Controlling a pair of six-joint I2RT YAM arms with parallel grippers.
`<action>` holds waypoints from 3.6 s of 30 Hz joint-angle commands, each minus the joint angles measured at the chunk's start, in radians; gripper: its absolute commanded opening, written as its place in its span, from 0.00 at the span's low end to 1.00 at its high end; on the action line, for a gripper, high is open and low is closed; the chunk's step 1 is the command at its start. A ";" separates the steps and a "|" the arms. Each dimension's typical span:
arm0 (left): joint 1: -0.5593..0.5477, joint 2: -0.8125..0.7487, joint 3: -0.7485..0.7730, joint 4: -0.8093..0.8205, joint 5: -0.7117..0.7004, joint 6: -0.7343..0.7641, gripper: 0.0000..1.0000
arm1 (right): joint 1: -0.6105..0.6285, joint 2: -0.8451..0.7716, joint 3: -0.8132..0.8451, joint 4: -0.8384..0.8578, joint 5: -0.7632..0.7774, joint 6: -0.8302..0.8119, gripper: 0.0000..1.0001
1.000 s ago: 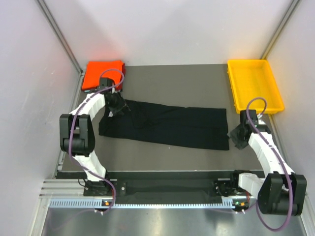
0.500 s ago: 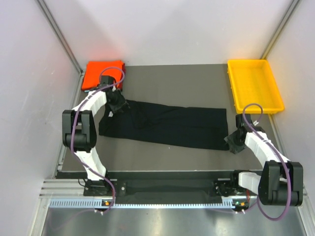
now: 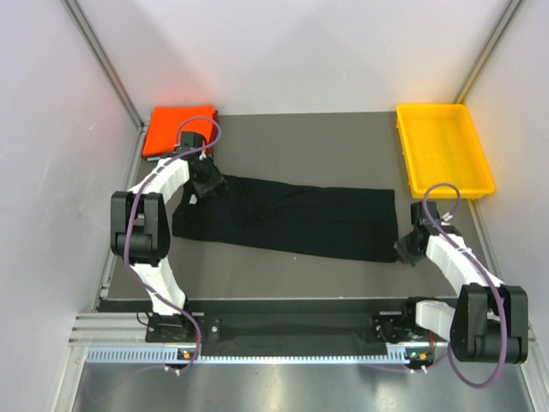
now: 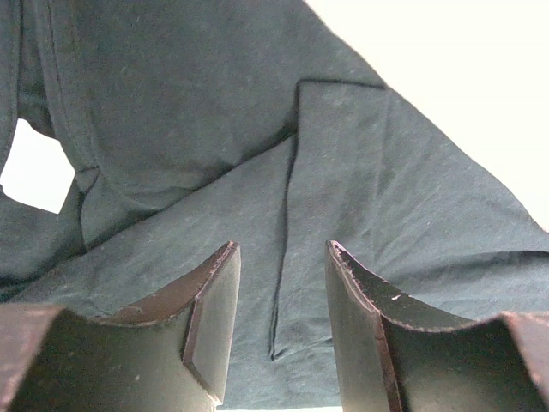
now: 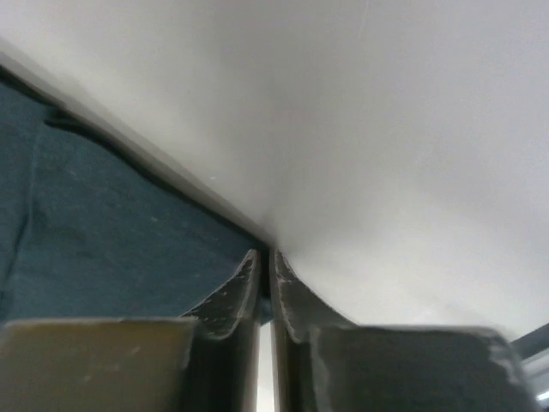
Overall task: Fold and stack the t-shirts
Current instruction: Fold the tshirt
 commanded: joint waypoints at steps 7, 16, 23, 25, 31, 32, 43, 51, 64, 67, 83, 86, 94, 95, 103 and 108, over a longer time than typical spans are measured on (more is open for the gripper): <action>-0.015 0.024 0.097 0.046 -0.008 0.000 0.49 | 0.007 -0.038 0.010 -0.032 0.104 -0.050 0.00; -0.088 0.074 0.186 0.000 -0.025 -0.011 0.48 | -0.150 -0.096 -0.007 -0.071 0.125 -0.094 0.00; -0.072 0.047 0.148 -0.028 -0.152 0.018 0.46 | -0.332 -0.136 -0.032 -0.099 0.104 -0.167 0.00; -0.036 0.053 0.145 -0.020 -0.131 0.023 0.42 | -0.369 -0.160 -0.038 -0.107 0.092 -0.177 0.00; 0.023 0.137 0.168 0.023 -0.039 0.070 0.40 | -0.409 -0.210 -0.047 -0.125 0.102 -0.164 0.00; 0.026 0.146 0.172 0.026 -0.039 0.081 0.39 | -0.414 -0.211 -0.045 -0.125 0.102 -0.164 0.00; 0.093 0.179 0.111 0.146 0.009 0.098 0.34 | -0.458 -0.200 -0.053 -0.105 0.085 -0.194 0.00; 0.110 0.147 0.123 0.144 -0.010 0.095 0.34 | -0.458 -0.216 -0.058 -0.096 0.072 -0.202 0.00; 0.107 0.142 0.128 0.190 0.184 0.153 0.45 | -0.458 -0.219 -0.059 -0.096 0.069 -0.210 0.00; 0.107 0.166 0.143 0.185 0.165 0.144 0.44 | -0.458 -0.225 -0.059 -0.096 0.072 -0.208 0.00; 0.113 0.254 0.230 0.161 0.165 0.142 0.35 | -0.458 -0.220 -0.059 -0.098 0.087 -0.200 0.00; 0.115 0.257 0.226 0.185 0.187 0.136 0.33 | -0.458 -0.224 -0.061 -0.099 0.090 -0.200 0.00; 0.124 0.277 0.221 0.195 0.224 0.119 0.13 | -0.458 -0.219 -0.059 -0.099 0.098 -0.196 0.00; 0.130 0.278 0.221 0.198 0.222 0.116 0.09 | -0.458 -0.220 -0.059 -0.101 0.098 -0.193 0.00; 0.188 0.285 0.211 0.221 0.210 0.015 0.00 | -0.458 -0.268 -0.067 -0.110 0.131 -0.170 0.00; 0.190 0.286 0.200 0.265 0.291 -0.010 0.04 | -0.460 -0.282 -0.065 -0.110 0.130 -0.170 0.00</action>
